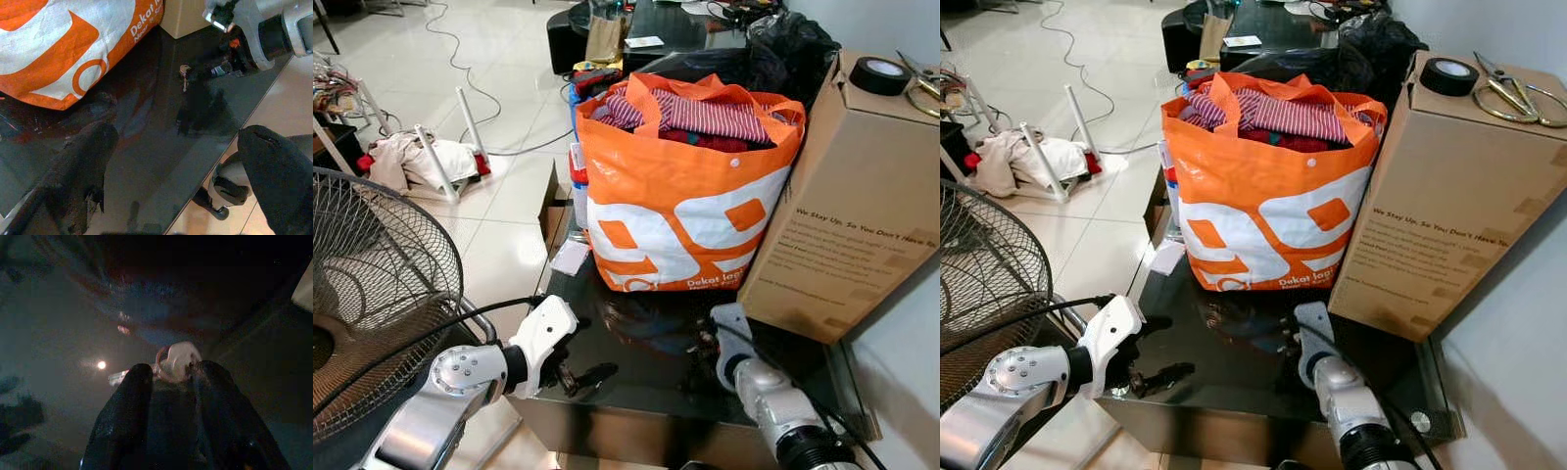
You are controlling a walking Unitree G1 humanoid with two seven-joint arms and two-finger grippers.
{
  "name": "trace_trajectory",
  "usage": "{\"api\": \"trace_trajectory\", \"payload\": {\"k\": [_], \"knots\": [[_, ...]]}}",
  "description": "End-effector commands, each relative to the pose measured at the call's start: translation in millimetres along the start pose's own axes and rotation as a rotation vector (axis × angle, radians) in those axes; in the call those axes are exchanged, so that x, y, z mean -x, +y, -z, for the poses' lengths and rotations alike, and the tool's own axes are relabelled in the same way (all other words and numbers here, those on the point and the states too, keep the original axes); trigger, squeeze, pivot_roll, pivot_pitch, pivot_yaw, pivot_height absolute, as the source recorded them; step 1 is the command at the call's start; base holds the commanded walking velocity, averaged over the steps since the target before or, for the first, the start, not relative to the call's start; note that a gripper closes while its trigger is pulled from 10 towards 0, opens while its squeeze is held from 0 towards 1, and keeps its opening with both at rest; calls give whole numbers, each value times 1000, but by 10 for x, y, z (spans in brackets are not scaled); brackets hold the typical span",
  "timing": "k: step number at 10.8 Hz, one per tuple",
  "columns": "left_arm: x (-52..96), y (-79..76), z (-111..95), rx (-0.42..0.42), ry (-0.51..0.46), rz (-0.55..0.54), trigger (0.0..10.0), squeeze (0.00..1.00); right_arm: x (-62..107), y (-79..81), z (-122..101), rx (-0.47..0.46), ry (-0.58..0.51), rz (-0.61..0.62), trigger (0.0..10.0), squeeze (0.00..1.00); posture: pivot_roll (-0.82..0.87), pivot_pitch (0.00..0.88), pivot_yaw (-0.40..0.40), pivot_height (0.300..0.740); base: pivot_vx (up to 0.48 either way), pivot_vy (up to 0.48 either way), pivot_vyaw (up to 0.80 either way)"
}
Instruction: Hang keys on a hook
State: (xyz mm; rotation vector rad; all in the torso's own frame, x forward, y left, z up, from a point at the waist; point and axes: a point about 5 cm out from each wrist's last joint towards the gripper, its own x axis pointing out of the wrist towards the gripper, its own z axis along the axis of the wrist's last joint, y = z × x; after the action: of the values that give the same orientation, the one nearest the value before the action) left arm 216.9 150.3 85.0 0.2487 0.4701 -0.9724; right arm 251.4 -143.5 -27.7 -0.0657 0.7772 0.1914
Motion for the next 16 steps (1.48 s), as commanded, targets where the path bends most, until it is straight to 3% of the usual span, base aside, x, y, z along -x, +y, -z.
{"api": "trace_trajectory", "payload": {"k": [1, 2, 3, 4, 5, 6, 12, 16], "knots": [[2, 12, 5, -1, 4, -1, 10000, 125, -12, 2, -1, 3, 15, 9, 10000, 0, 9, 0, 8, 740, 0, 0, 0], [2, 12, 5, -1, 4, -2, 10000, 125, -15, 3, 5, 6, 19, 11, 10000, 0, 9, 0, 8, 740, 0, 0, 0], [3, 15, 4, -1, 5, -3, 10000, 125, -21, -1, 13, 8, 23, 20, 4745, 0, 11, 0, 6, 740, 0, 0, 0], [6, 18, 4, -1, 5, -5, 10000, 125, -27, -9, 12, -1, 22, 30, 2157, 0, 11, 0, 6, 740, 0, 0, 0], [6, 18, 4, -1, 5, -5, 10000, 125, -29, -13, 10, -5, 21, 33, 667, 0, 11, 0, 7, 740, 0, 0, 0], [6, 20, 2, -1, 5, -5, 10000, 122, -32, -14, 9, -7, 20, 34, 0, 0, 11, 0, 7, 740, 0, 0, 0], [7, 16, 1, -2, 2, -7, 10000, 125, -41, -24, 10, -6, 12, 34, 0, 0, 13, 0, 5, 740, 0, 0, 0], [30, -1, 16, 1, 2, -19, 10000, 122, 203, -209, -9, 30, -69, -91, 0, 0, 26, 0, -8, 740, 0, 0, 0]]}}
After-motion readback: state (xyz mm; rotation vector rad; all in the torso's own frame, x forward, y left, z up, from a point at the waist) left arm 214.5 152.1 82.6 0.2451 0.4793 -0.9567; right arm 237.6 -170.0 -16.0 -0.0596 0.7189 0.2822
